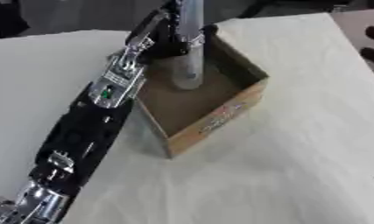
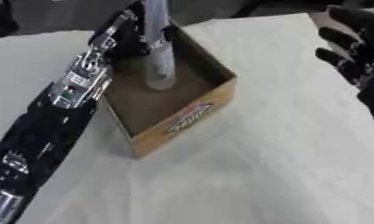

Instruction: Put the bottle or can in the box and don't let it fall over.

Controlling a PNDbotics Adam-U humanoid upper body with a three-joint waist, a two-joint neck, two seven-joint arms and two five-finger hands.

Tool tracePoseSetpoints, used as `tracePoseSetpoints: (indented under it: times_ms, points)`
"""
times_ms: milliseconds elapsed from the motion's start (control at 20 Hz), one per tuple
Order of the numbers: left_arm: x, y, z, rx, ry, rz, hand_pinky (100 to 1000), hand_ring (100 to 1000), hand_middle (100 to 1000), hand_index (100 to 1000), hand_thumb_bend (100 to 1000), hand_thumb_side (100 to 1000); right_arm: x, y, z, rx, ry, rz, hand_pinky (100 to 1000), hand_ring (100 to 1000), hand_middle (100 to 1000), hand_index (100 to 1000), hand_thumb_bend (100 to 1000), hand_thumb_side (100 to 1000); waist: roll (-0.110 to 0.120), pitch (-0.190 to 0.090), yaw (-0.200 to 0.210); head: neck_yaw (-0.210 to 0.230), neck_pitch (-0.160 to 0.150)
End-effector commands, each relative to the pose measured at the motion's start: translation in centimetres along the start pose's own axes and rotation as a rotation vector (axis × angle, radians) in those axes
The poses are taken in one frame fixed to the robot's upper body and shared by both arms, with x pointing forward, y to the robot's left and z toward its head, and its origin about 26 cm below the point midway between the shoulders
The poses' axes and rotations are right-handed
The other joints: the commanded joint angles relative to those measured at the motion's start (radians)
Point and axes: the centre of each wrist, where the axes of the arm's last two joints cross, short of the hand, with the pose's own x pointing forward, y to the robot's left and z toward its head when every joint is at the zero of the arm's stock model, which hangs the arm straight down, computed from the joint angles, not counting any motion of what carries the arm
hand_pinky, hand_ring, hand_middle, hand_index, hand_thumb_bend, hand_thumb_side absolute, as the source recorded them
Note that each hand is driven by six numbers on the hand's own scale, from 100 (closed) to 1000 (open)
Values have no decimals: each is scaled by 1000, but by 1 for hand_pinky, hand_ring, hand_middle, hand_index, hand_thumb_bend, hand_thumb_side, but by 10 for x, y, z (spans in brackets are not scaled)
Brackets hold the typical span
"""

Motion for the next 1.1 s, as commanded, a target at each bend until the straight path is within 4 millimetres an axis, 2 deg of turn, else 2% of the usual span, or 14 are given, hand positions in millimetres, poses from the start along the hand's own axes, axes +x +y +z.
tracePoseSetpoints:
  times_ms: [50,300,550,1100]
  points:
    - [9,12,0,-7,-9,-54,1000,1000,1000,925,512,224,10,-2,0,3,-21,31,973,1000,1000,847,100,533,-6,-27,5,-5,3]
    - [8,16,8,-20,19,-37,1000,1000,1000,917,496,200,9,-6,4,-14,-7,44,973,1000,1000,847,100,533,-4,-39,30,-18,14]
    - [10,23,26,-1,21,10,1000,1000,1000,915,484,175,8,-11,9,-35,13,60,973,1000,1000,847,100,532,2,-59,62,-39,29]
    - [17,33,86,11,30,74,1000,1000,1000,915,474,176,6,-21,22,-97,50,91,972,1000,1000,846,100,530,12,-103,128,-64,67]
